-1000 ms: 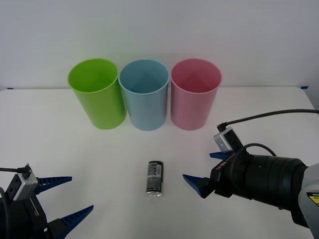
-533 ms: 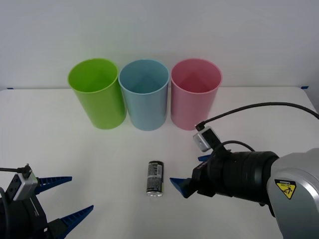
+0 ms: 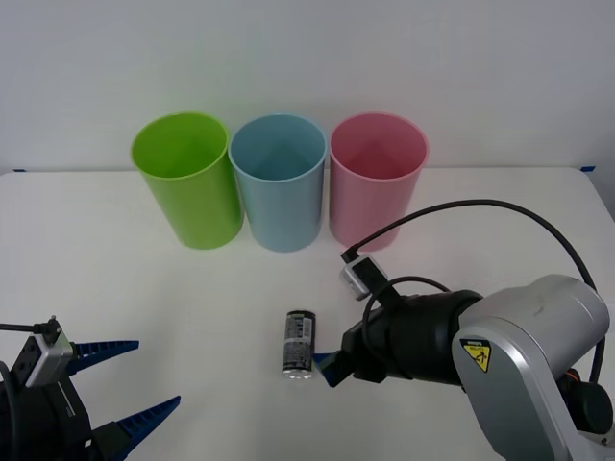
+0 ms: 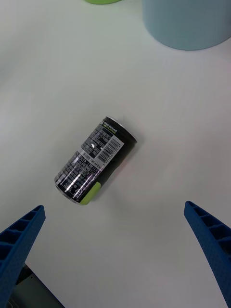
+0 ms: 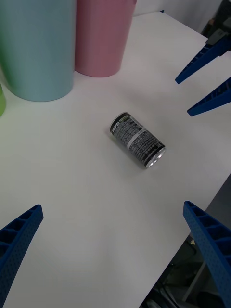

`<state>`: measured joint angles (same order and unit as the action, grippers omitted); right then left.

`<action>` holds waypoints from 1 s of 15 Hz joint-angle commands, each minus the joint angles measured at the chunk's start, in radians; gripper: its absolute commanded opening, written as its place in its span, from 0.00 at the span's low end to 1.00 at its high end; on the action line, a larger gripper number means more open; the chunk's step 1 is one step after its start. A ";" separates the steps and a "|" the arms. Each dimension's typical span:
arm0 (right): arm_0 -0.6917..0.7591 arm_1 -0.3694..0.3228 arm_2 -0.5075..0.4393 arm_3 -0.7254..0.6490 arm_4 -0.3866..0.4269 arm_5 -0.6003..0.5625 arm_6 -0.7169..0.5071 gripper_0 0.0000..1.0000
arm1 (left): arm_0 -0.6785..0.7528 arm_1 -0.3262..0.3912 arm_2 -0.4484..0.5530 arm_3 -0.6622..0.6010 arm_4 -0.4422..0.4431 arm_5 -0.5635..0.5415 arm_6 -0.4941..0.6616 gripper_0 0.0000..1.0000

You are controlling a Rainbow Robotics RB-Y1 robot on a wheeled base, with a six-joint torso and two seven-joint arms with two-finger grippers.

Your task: Put cans in the blue bin and PET bottles in the pink bin and trash in the green bin.

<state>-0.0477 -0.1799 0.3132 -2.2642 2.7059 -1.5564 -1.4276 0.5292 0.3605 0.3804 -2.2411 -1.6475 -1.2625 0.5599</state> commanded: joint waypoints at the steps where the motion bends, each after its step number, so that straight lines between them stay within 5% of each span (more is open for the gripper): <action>1: -0.003 0.048 0.006 0.052 0.002 0.013 0.001 1.00 | 0.000 0.000 0.000 0.000 0.000 0.000 0.000 1.00; 15: -0.037 0.056 0.086 0.341 0.002 0.303 0.001 1.00 | 0.000 0.000 0.000 0.000 0.000 0.000 0.000 1.00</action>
<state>-0.0839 -0.1250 0.3911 -1.9396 2.7078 -1.2730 -1.4268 0.5292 0.3605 0.3804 -2.2411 -1.6475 -1.2625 0.5599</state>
